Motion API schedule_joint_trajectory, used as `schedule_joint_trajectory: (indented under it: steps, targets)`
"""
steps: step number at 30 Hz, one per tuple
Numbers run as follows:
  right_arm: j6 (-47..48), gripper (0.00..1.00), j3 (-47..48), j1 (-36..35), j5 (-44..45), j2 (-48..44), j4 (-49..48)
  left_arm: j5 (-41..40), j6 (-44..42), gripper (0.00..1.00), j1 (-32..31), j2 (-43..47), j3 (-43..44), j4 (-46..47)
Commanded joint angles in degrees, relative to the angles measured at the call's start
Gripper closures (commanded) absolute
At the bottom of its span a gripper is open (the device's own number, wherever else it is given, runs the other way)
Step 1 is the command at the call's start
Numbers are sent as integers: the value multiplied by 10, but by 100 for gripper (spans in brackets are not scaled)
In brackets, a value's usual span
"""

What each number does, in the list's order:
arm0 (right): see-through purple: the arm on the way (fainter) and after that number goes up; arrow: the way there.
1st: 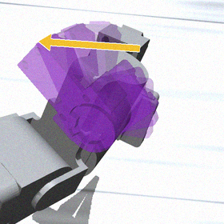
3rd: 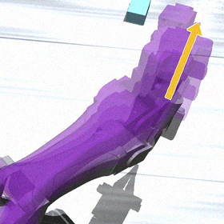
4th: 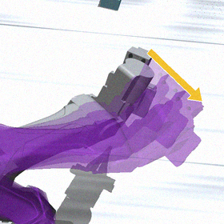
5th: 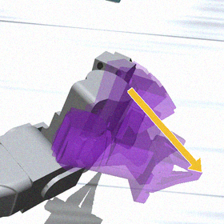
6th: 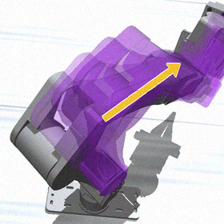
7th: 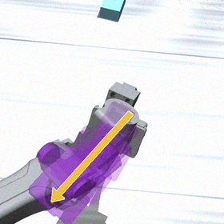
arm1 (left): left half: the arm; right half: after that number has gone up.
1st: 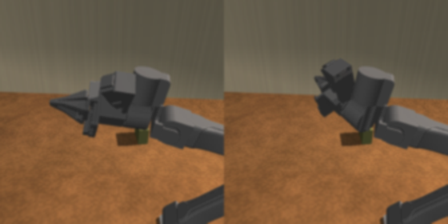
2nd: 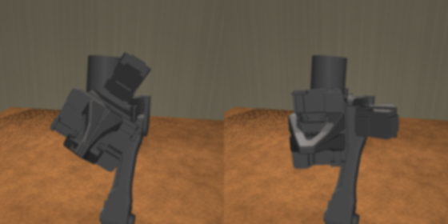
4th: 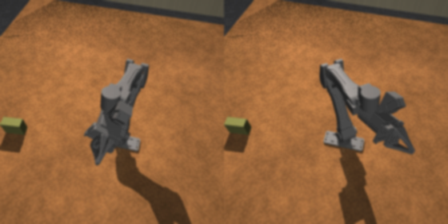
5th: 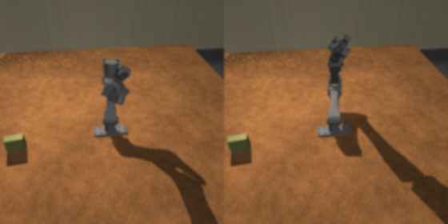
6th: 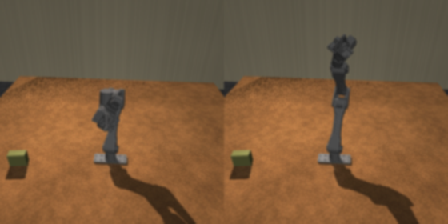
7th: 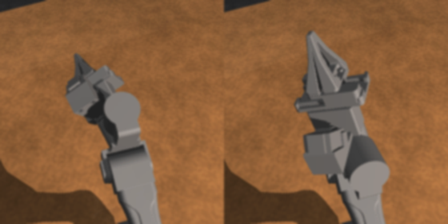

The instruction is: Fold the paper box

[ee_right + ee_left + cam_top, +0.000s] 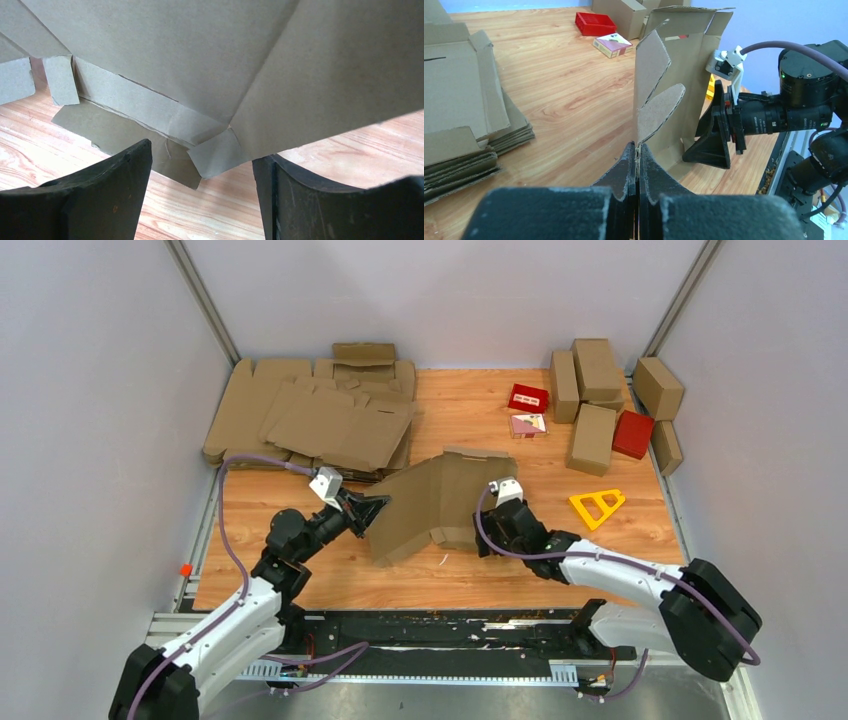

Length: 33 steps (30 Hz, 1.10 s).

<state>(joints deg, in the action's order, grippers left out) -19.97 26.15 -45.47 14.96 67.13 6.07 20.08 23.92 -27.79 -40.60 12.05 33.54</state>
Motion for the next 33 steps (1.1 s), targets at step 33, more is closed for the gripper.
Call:
schedule_joint_trajectory:
  steps: [33]
  targets:
    - [-29, 36, 70, -18, 47, 43, -8, 26, 3, 100, -17, -61, 24, 49]
